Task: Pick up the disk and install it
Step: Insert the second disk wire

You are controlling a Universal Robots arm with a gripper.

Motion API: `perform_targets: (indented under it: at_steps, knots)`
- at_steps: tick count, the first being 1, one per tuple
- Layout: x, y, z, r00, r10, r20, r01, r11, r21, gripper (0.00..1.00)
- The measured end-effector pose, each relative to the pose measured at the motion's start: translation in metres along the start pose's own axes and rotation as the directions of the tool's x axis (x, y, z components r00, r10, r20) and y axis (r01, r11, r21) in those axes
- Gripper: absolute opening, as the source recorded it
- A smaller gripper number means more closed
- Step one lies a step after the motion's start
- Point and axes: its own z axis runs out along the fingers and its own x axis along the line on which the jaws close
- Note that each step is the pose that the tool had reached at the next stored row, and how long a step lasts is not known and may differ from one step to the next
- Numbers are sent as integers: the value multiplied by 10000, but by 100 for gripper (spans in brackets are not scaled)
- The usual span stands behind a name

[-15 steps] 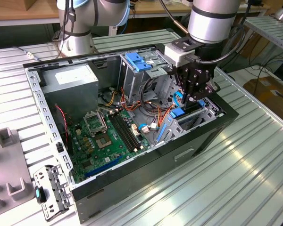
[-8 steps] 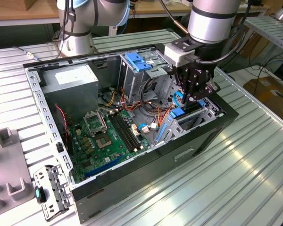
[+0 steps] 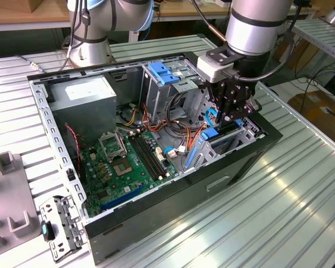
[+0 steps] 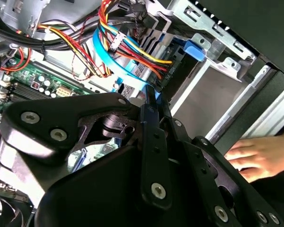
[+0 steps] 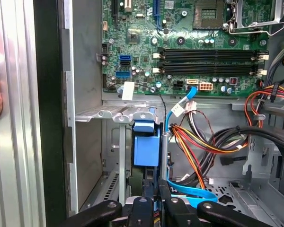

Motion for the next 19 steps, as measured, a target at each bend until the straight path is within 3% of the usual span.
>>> perform_targets:
  at_steps: [1, 6, 11, 15, 19]
  knots:
    - [15, 0, 2, 9999, 15, 117, -15, 10000, 1, 16]
    - [41, 1, 4, 9997, 29, 222, -30, 10000, 11, 16]
    - [40, 3, 16, 9997, 32, 240, -33, 10000, 17, 16]
    - [49, 11, 75, 9997, 33, 239, -33, 10000, 16, 16]
    - [51, 10, 77, 9997, 33, 249, -34, 10000, 19, 16]
